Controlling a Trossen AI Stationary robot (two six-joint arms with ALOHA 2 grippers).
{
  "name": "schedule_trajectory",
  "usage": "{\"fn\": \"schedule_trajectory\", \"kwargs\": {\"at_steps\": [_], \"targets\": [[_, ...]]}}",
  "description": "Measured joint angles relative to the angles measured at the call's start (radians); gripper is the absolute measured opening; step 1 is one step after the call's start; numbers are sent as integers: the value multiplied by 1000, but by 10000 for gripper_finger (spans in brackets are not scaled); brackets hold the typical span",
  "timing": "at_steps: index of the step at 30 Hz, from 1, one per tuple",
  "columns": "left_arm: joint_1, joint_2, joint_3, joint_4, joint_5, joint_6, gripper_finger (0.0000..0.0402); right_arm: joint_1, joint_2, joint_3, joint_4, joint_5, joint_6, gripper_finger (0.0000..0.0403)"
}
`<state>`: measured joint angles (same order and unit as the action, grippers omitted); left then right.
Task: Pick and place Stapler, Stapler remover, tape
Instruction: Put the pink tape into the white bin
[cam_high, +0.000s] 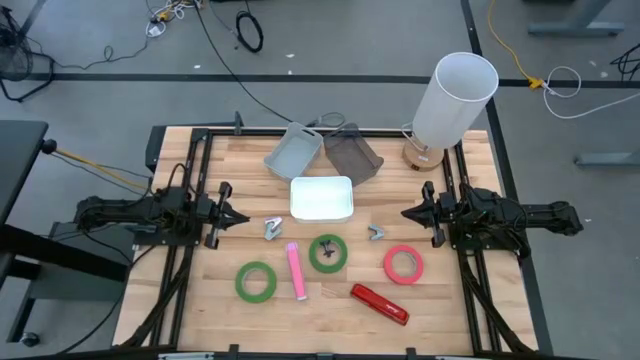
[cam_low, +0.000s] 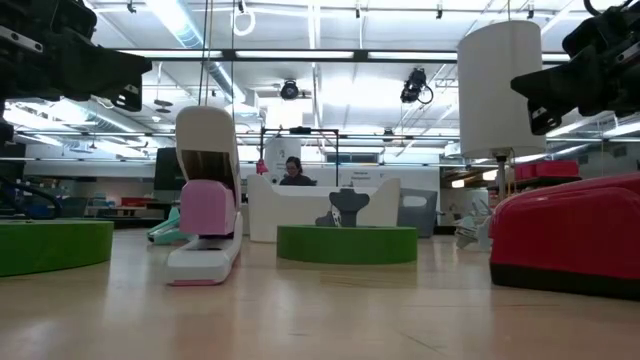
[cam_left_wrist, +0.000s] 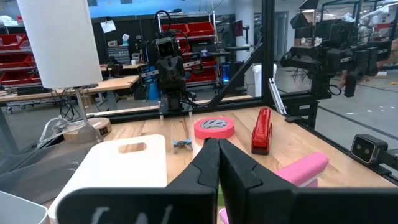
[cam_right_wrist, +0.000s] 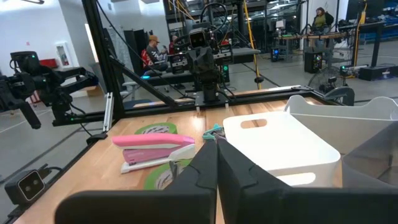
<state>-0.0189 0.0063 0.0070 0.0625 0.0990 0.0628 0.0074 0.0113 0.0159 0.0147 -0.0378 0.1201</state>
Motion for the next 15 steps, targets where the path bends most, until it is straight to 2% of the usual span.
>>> {"fn": "schedule_trajectory", "kwargs": {"at_steps": [6,15], "targets": [[0,0,0,0,0,0,7,0,0,0,0,81,-41,4],[0,0,0,0,0,0,7,0,0,0,89,85,-51,4]]}}
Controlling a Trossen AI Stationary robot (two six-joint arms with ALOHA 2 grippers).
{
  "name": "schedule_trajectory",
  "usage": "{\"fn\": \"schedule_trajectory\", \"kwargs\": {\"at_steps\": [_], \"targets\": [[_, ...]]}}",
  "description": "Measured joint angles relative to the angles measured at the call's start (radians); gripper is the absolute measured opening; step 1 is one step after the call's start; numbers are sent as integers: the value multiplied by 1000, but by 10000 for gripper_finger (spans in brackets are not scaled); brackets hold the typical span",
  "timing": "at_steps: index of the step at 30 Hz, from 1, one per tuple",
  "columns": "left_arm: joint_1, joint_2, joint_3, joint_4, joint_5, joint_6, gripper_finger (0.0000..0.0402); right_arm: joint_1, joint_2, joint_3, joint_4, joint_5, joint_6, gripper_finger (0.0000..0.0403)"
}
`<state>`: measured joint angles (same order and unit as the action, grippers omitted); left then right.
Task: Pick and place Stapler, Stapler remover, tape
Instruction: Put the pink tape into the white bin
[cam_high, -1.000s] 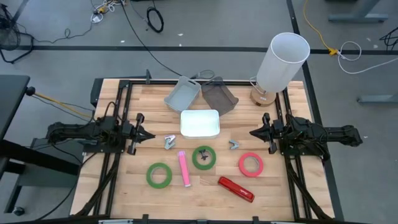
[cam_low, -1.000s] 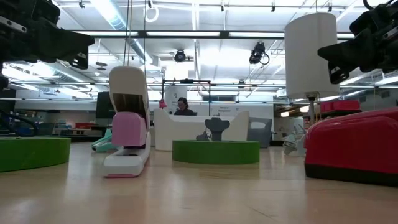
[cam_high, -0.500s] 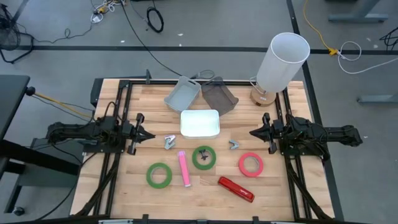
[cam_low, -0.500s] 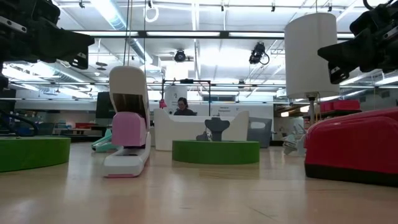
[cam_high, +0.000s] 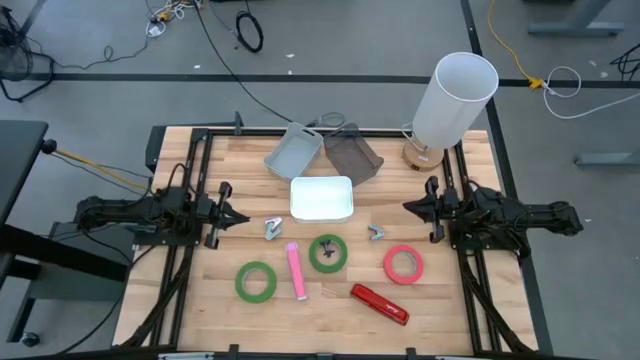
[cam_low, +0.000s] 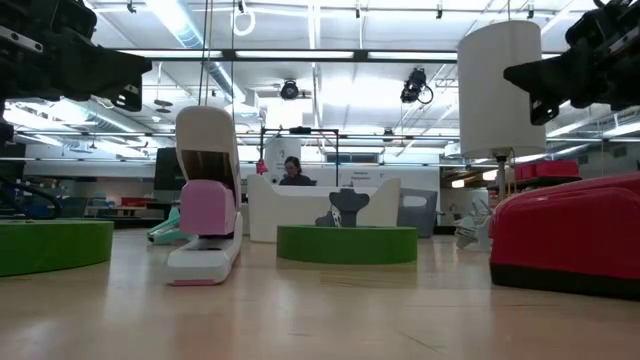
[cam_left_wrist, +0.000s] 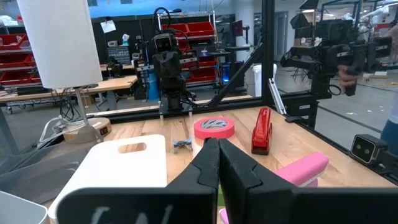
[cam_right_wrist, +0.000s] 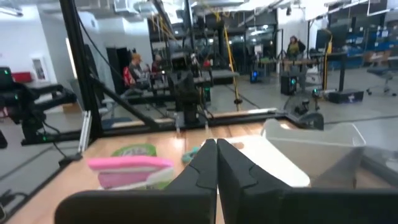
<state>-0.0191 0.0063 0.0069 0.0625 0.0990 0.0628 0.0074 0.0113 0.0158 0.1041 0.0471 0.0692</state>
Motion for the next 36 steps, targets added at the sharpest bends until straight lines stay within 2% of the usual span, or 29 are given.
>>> {"fn": "schedule_trajectory", "kwargs": {"at_steps": [14,25,36], "targets": [[0,0,0,0,0,1,7,0,0,0,216,-3,25,4],[0,0,0,0,0,1,7,0,0,62,199,4,4,4],[0,0,0,0,0,1,7,0,0,216,18,74,0,4]]}}
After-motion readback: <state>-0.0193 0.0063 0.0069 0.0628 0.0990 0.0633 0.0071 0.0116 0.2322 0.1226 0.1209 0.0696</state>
